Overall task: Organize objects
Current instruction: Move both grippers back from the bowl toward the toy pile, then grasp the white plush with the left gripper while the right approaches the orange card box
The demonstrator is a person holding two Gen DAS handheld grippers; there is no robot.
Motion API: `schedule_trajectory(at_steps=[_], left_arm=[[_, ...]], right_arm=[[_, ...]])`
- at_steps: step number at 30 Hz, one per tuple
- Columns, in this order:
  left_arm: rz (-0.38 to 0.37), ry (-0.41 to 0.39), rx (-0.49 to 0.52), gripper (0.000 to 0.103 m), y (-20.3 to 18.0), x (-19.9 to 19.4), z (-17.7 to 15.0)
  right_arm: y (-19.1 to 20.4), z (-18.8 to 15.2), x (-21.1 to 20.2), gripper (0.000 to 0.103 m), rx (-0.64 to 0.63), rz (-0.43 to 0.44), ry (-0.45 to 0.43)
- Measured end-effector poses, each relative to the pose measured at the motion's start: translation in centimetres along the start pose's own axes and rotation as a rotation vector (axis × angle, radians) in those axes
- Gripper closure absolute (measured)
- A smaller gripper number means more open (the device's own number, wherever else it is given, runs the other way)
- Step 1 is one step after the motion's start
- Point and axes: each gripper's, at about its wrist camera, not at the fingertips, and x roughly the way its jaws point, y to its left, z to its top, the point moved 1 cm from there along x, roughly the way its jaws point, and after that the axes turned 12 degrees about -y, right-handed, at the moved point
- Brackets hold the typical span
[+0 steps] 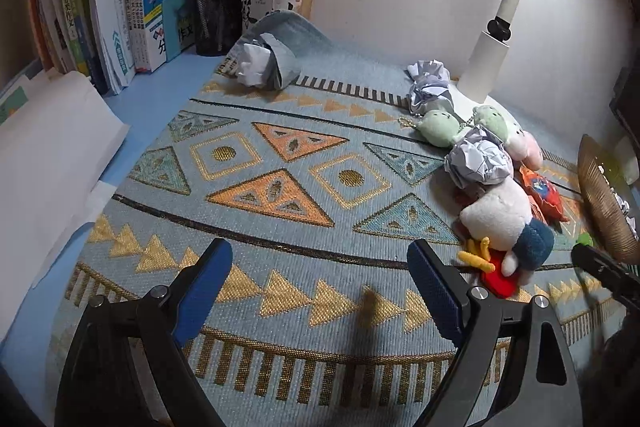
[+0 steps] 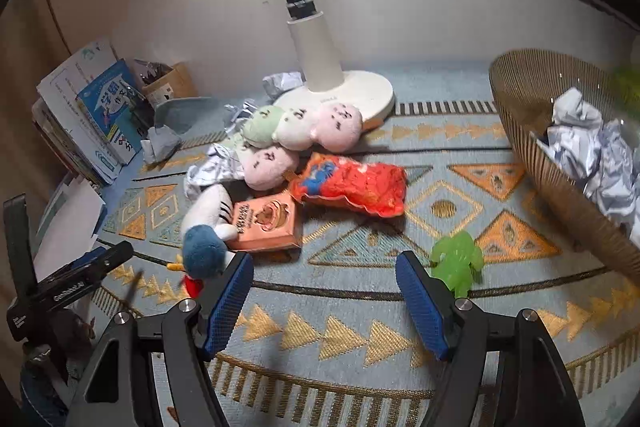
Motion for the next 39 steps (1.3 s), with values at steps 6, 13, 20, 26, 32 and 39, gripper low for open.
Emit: schedule_trajectory(at_steps=[6,13,20,26,32,39], left_arm=[[-0.022,0.015,-0.007,0.014,0.0,0.0,0.0],[-0.161,0.026,-0.018,0.014,-3.3,-0.5,0.5],[-0.274,0.231,-0.188,0.014,-8.0,3.4,0.7],[-0.223,0.206,-0.184,0.015,-10.6,4.2,1.0],[-0.169,0.197,-0.082,0.025,-12.1,4.5,0.4],[-0.230,0.204,-0.055,0.032,-9.3,2.8,-0.1]], right_arm=[[0.1,-0.1,1.0,0.034,-0.008,-0.008,0.042],[-0.5,-0.1,0.9,0.034,0.020,-0.009,0.043],[-0.7,0.3,-0.2,0.034,0.032,0.009,-0.012],[-1.9,0.5,0.0,0.034,0.097,0.042,-0.007],[-2.0,0.4,0.1,0.034,0.112,0.056,0.003],[-0.9,0.4,0.6,0.034,0.060,0.056,0.024]])
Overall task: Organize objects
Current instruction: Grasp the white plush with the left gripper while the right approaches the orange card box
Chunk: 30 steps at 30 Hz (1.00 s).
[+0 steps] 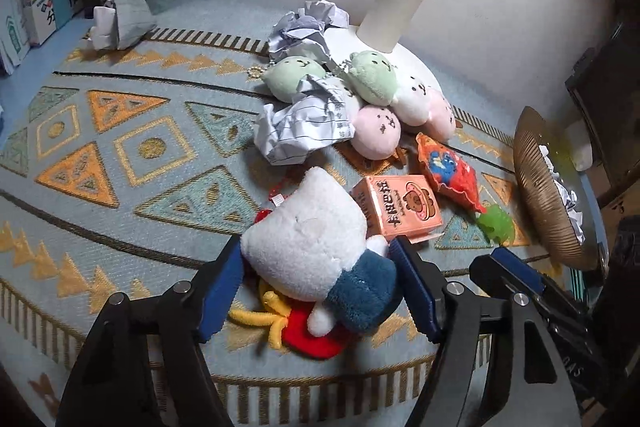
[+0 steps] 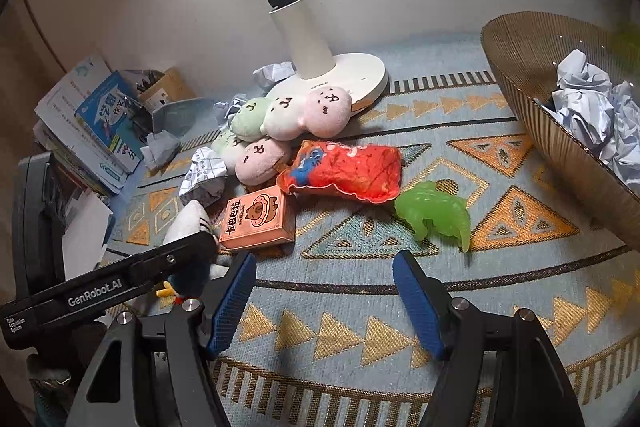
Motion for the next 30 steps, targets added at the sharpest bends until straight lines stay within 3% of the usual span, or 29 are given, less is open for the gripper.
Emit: schedule_trajectory(at_steps=[7,17,24,27,30], left_arm=[[0.044,-0.021,0.046,0.032,4.4,-3.1,0.3],[0.004,-0.025,0.040,0.028,6.1,-3.5,0.2],[-0.015,-0.026,0.023,0.026,6.7,-4.1,-0.2],[-0.018,-0.031,0.008,0.026,6.9,-4.3,-0.2],[-0.012,-0.042,0.002,0.026,7.1,-4.8,-0.3]], right_arm=[[2.1,0.8,3.3,0.034,-0.035,0.049,0.115],[3.8,1.2,5.4,0.034,-0.078,0.050,0.115],[7.4,-0.5,3.3,0.034,-0.173,0.216,0.130],[7.7,-1.0,1.9,0.034,-0.209,0.179,0.098],[5.5,-0.2,2.1,0.034,-0.155,0.116,0.084]])
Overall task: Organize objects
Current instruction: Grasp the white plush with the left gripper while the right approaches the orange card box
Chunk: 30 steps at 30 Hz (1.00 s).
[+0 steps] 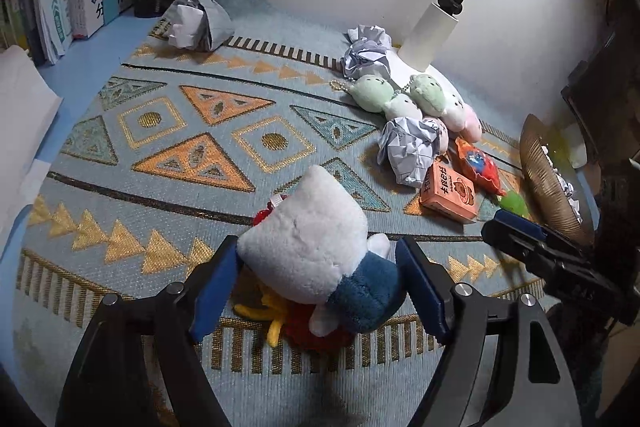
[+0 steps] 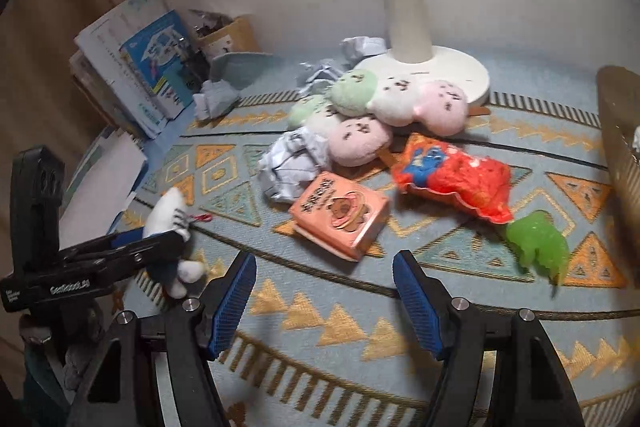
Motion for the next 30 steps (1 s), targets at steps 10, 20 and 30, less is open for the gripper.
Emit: schedule_trajectory(at_steps=[10,20,30], left_arm=[[-0.049,-0.022,0.070,0.019,-2.0,0.9,1.8],[0.081,-0.121,-0.018,0.014,1.8,-5.2,1.3],[0.212,-0.040,-0.018,0.014,-2.1,-1.4,-2.0]], right_arm=[[-0.1,-0.6,1.6,0.034,-0.019,-0.008,0.055],[0.7,1.1,1.3,0.034,-0.206,0.008,0.089],[0.4,2.7,6.6,0.033,-0.383,0.095,0.192]])
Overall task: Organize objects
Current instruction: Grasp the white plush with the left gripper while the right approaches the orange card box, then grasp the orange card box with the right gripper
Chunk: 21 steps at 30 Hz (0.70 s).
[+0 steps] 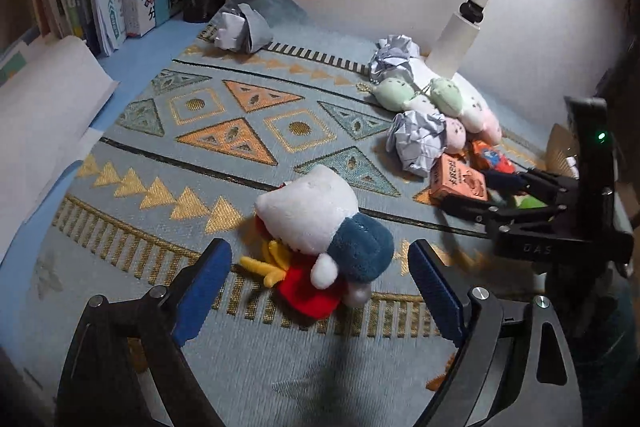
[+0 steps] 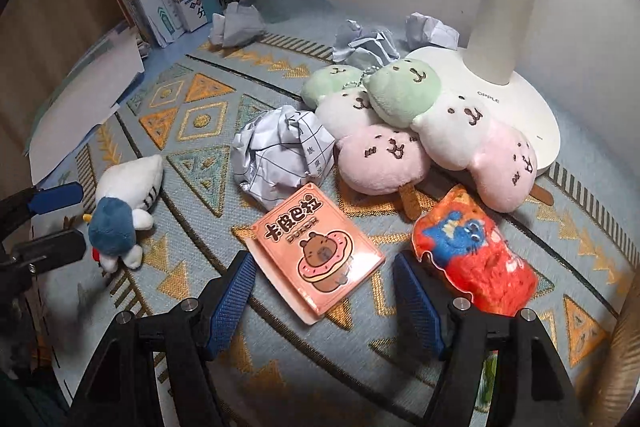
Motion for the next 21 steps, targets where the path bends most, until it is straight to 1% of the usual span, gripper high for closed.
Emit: schedule_trajectory(at_steps=[1,3,5,6,8,10,12,14,16,18,20,21], left_arm=[[0.030,0.013,0.000,0.014,0.0,0.6,-0.1],[0.024,0.047,-0.025,0.014,0.2,1.8,-0.4],[0.054,0.018,-0.013,0.013,0.2,1.6,-0.3],[0.053,0.012,-0.002,0.015,0.2,1.6,-0.3],[0.024,0.015,0.006,0.024,0.4,1.6,-0.3],[0.008,0.002,0.028,0.035,0.5,1.4,-0.4],[-0.025,-0.014,0.052,0.042,0.7,1.1,-0.3],[-0.042,-0.017,0.085,0.042,0.9,1.0,-0.3],[-0.084,-0.014,0.123,0.042,1.1,0.8,-0.4],[-0.113,-0.012,0.136,0.042,1.8,0.6,-0.3],[-0.140,0.005,0.119,0.040,2.6,0.6,-0.2],[-0.144,0.009,0.098,0.035,3.1,0.6,-0.1]], right_arm=[[0.0,0.3,0.1,0.033,-0.002,0.013,-0.005],[0.3,0.6,0.4,0.033,-0.017,0.046,-0.008],[0.9,0.6,0.6,0.032,-0.051,0.039,-0.016],[1.3,0.4,0.7,0.032,-0.067,0.030,-0.018],[1.9,0.0,0.4,0.042,-0.083,0.005,-0.022],[2.3,-0.6,-0.2,0.057,-0.079,-0.033,-0.022],[2.7,-1.3,-0.9,0.062,-0.039,-0.055,-0.013],[3.6,-2.3,-1.8,0.062,0.001,-0.080,-0.010],[4.6,-3.6,-2.7,0.062,0.058,-0.121,-0.012],[5.5,-4.6,-3.6,0.062,0.106,-0.157,-0.020],[6.0,-5.2,-4.1,0.058,0.147,-0.139,-0.038],[6.3,-5.3,-4.1,0.050,0.151,-0.129,-0.044]])
